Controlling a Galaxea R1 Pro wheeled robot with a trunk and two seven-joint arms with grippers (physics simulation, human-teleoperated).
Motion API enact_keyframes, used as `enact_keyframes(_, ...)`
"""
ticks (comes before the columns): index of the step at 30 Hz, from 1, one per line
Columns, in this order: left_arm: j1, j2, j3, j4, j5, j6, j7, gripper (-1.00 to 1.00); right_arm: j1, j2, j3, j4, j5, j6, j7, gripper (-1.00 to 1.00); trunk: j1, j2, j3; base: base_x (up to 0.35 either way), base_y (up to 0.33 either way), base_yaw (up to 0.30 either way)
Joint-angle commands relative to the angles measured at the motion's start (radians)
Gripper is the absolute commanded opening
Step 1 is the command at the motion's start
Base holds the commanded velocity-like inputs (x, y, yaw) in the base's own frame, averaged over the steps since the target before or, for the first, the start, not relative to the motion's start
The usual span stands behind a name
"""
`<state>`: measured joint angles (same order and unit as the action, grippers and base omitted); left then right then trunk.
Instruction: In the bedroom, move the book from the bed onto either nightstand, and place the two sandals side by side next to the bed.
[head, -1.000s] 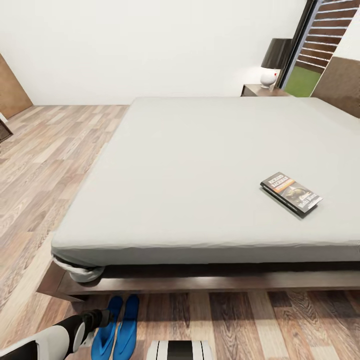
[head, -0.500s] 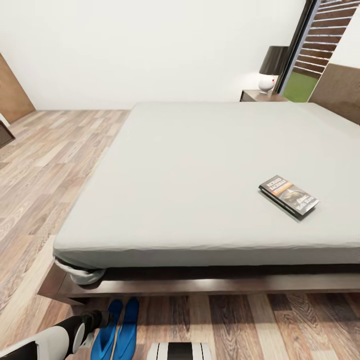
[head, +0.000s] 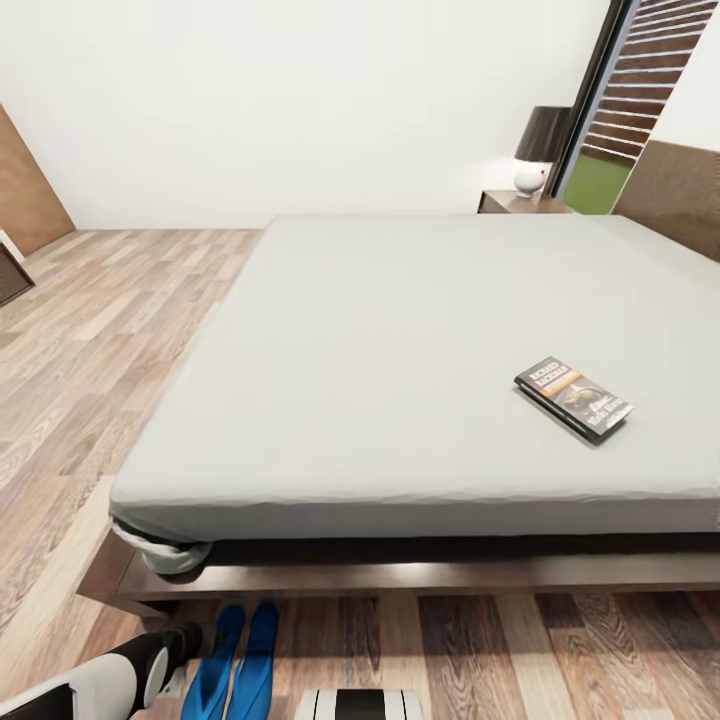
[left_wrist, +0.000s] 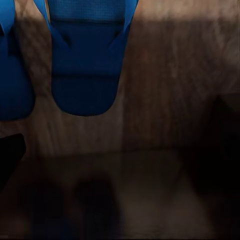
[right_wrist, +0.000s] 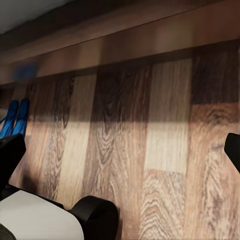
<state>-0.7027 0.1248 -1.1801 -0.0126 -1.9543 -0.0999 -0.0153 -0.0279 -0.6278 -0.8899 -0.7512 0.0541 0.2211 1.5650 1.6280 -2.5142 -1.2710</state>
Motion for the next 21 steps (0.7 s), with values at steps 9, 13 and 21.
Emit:
enact_keyframes(9, 0.0, 0.001, 0.005, 0.0, -0.007, -0.004, -0.002, 1.0, -0.001, 0.0, -0.004, 0.0, 0.006, 0.011, 0.006, 1.0, -0.001, 0.0, 0.007, 0.0, 0.0, 0.0)
enact_keyframes(13, 0.0, 0.001, 0.005, 0.0, -0.007, -0.004, -0.002, 1.0, -0.001, 0.0, -0.004, 0.0, 0.006, 0.011, 0.006, 1.0, -0.001, 0.0, 0.007, 0.0, 0.0, 0.0)
enact_keyframes(21, 0.0, 0.002, 0.005, 0.0, -0.007, -0.004, -0.002, 1.0, -0.001, -0.001, -0.004, 0.0, 0.006, 0.011, 0.006, 1.0, -0.001, 0.0, 0.007, 0.0, 0.0, 0.0)
